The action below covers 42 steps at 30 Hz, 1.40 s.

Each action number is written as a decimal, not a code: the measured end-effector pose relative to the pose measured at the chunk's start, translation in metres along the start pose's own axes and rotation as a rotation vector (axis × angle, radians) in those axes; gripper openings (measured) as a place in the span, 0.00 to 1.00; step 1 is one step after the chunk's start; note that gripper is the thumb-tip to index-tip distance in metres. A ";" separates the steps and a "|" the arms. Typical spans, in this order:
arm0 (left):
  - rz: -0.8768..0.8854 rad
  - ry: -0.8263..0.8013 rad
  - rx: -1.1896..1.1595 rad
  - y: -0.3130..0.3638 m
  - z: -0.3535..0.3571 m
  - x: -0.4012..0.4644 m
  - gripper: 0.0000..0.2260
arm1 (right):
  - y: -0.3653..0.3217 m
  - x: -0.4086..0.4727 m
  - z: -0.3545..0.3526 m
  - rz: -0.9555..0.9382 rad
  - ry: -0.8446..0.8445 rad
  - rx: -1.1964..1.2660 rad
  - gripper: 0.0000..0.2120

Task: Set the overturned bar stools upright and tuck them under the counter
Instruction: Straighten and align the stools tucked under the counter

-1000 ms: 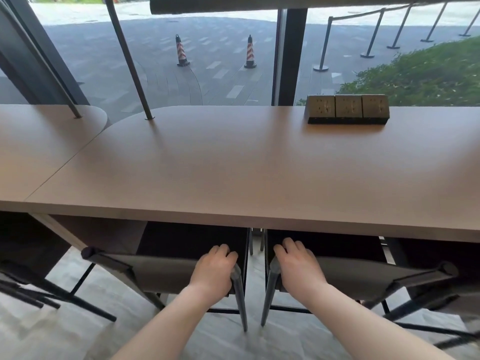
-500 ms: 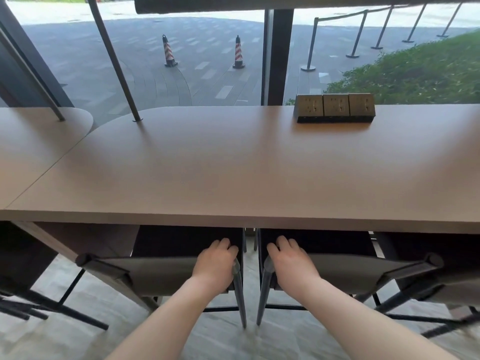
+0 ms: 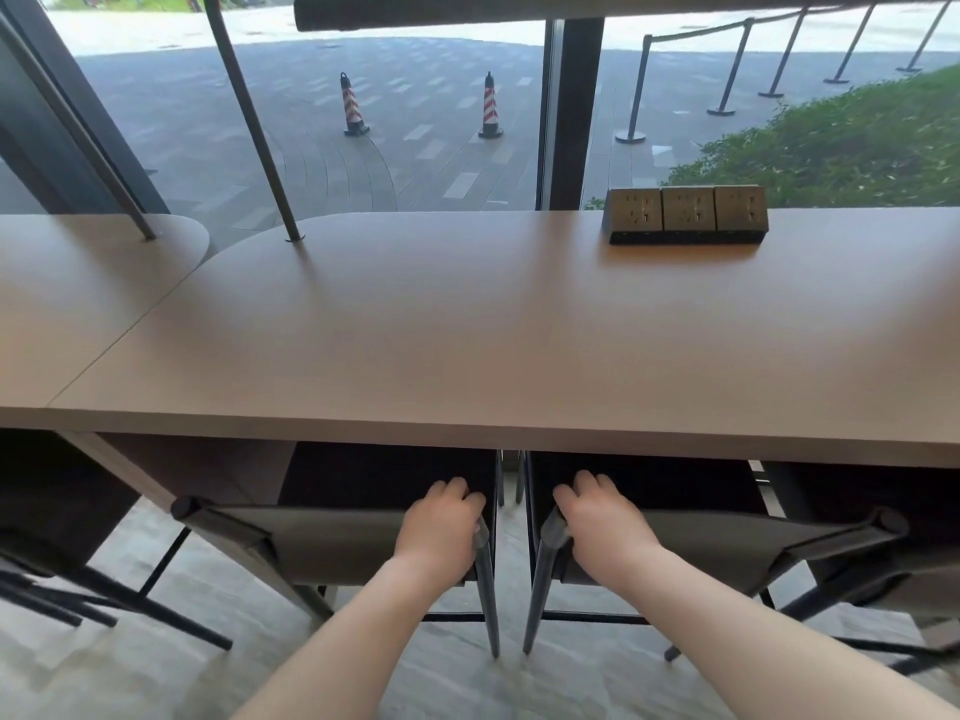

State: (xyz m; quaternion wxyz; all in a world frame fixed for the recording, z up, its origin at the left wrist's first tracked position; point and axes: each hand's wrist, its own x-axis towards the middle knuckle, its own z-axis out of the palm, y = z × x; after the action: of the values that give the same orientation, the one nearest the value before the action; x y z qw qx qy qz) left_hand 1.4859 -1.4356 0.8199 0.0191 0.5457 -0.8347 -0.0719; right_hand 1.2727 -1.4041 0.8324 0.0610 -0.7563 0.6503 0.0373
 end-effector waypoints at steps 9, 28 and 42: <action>0.003 0.030 0.024 0.002 0.001 0.001 0.15 | 0.002 -0.009 0.004 -0.003 0.066 0.040 0.20; 0.380 0.227 -0.084 0.127 0.039 0.002 0.21 | 0.185 -0.115 0.013 0.224 0.299 -0.136 0.25; 0.170 0.108 0.107 0.153 0.062 -0.004 0.39 | 0.284 -0.137 0.039 0.111 0.340 -0.186 0.28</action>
State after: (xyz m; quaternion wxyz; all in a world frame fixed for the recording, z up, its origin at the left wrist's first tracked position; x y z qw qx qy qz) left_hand 1.3417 -1.3650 0.7802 0.0409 0.4764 -0.8783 0.0043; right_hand 0.9719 -1.3066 0.8000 -0.1218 -0.7171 0.6857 -0.0278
